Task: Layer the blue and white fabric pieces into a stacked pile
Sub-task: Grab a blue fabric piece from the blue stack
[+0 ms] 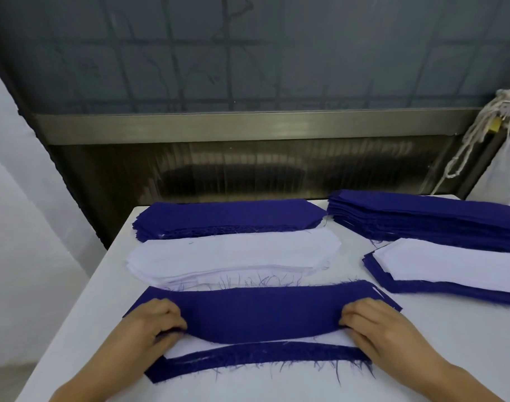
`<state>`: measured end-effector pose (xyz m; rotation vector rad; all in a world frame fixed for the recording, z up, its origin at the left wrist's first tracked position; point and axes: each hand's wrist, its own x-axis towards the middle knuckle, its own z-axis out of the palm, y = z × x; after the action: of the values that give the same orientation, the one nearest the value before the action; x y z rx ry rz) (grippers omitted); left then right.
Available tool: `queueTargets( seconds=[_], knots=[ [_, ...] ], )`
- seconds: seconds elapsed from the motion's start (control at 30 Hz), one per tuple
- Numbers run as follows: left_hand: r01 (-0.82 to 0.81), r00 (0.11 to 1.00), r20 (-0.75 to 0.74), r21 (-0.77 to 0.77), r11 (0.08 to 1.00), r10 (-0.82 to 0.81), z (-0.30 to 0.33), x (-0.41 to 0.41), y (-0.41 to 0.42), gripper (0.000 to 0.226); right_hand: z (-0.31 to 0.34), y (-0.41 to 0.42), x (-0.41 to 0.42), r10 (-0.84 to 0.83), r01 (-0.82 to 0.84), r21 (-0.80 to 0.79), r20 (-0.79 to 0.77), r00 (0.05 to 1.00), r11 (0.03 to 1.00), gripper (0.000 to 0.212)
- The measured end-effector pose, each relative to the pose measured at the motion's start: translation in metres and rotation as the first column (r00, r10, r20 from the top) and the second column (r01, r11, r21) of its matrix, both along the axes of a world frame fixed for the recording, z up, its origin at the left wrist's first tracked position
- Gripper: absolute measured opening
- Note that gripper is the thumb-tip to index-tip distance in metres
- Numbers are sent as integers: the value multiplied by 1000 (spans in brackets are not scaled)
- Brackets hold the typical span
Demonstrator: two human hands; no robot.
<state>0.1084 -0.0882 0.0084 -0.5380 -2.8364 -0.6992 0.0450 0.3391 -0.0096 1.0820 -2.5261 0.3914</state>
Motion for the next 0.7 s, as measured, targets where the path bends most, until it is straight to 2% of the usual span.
queueTargets(
  seconds=[0.17,0.27,0.3,0.4,0.47,0.57,0.63,0.7],
  knots=[
    [-7,1000,8,22,1000,7,-2,0,0,23,4,1,0,31,-30,38,-29,999,999,43],
    [-12,1000,6,39,999,12,-2,2,1,43,5,0,1,19,-16,67,-45,999,998,34],
    [-16,1000,8,32,999,16,-1,2,2,44,6,0,1,12,-9,77,-38,999,997,31],
    [-31,998,53,25,999,29,-2,3,2,25,9,-2,3,-10,7,86,27,1000,996,26],
    [-55,991,126,43,998,49,0,3,0,24,13,-3,3,-25,17,78,94,995,997,24],
    [-48,984,176,31,998,41,3,-5,-3,24,18,-3,-4,-69,55,94,150,986,994,32],
    [-45,975,218,-11,999,46,6,-13,-1,18,22,-5,-12,-118,82,182,194,974,980,34],
    [-29,963,267,-80,996,49,8,-19,-2,20,26,-4,-21,-169,89,286,267,949,954,28]
  ],
)
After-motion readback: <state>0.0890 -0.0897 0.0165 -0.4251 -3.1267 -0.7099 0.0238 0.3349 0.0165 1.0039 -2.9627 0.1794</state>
